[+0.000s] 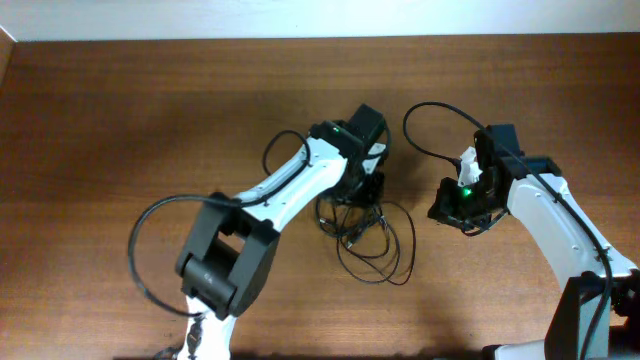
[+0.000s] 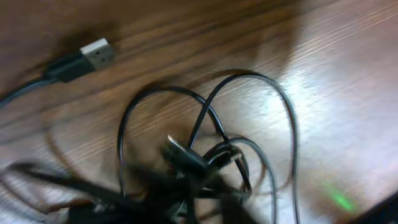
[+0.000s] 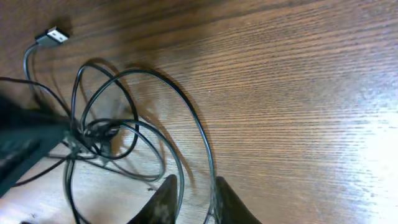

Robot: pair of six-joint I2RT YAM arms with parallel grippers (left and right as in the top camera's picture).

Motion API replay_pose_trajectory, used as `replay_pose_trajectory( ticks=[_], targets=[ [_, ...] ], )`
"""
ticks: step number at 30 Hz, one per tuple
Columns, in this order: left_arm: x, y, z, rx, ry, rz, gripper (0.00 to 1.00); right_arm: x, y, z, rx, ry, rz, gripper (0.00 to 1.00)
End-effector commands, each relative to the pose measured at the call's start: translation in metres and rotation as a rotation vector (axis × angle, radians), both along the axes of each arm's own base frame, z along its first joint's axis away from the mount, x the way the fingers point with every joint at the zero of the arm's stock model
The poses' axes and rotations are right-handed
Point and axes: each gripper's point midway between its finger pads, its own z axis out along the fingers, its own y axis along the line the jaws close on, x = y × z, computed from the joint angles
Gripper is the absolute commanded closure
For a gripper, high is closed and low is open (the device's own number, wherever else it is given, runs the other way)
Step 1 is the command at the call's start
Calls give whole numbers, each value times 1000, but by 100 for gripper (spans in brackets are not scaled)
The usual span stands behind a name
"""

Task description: Untangle cables

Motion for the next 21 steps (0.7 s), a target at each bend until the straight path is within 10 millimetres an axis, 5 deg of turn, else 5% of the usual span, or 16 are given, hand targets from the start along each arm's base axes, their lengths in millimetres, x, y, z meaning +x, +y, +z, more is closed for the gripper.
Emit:
replay_pose_trajectory(
  ticks=[1,5,7,10,16,21],
  targets=[
    [-5,0,-22,43,32,-16,100,-2,-3,-5,-14,10,13,86],
    [1,-12,14,-68,-46,-178,100,-6,-3,-5,-22,-9,97,79],
    [-4,-19,53,-185,-85,-310,100,-9,-3,-6,-22,5,98,69],
    [-11,-26,93,-293,-99,-379,100,-8,13,2,77,-58,213,74],
    [-17,-23,128,-470,-41,-365,100,-6,74,76,622,-466,565,79],
    [-15,-21,129,-465,4,-290,100,-5,77,81,651,-502,584,78]
  ],
)
